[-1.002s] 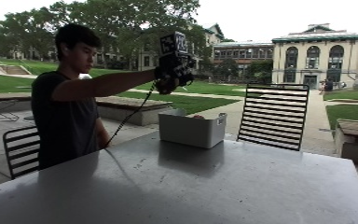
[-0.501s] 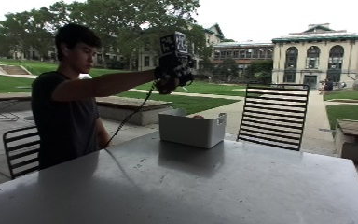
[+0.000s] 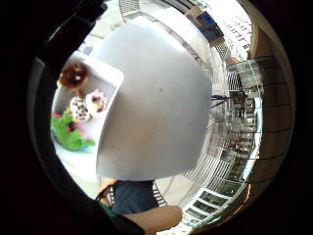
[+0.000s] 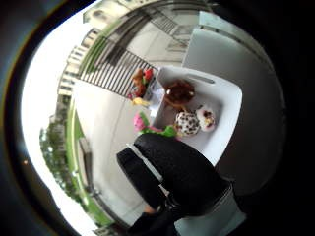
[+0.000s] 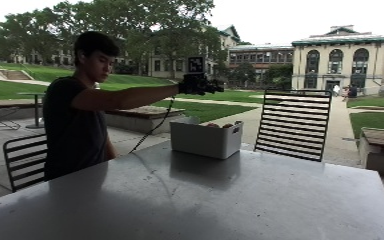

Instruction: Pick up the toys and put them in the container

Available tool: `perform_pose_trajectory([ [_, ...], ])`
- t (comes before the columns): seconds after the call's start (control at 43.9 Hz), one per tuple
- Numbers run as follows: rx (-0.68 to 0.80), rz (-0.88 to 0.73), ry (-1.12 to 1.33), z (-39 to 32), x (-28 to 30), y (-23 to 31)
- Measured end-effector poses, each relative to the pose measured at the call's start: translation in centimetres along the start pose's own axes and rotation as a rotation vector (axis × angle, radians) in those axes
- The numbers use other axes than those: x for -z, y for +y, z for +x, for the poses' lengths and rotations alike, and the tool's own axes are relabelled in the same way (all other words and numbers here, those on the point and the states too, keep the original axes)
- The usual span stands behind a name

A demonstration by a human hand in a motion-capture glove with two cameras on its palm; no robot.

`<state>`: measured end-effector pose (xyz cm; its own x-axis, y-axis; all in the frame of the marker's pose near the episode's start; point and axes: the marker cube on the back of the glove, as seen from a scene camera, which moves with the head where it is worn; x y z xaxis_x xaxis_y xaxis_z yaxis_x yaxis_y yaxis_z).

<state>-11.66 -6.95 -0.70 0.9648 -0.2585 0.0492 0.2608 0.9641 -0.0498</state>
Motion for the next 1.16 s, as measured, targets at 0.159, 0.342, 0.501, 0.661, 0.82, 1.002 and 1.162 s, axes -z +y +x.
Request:
perform_pose_trajectory([
  [0.159,0.005,0.017,0.054,-2.7,-0.5,3.8],
  [0.342,0.153,0.012,-0.018,2.7,-1.5,8.5],
  [0.501,-0.182,0.026,0.114,9.0,-3.1,10.9],
  [0.661,-0.229,0.022,0.122,14.0,-4.5,14.5],
  [0.82,-0.266,0.025,0.109,18.8,-5.8,16.8],
  [1.002,-0.263,-0.01,0.085,19.5,-7.5,18.8],
  [1.162,-0.272,-0.042,0.048,17.9,-8.7,20.2],
])
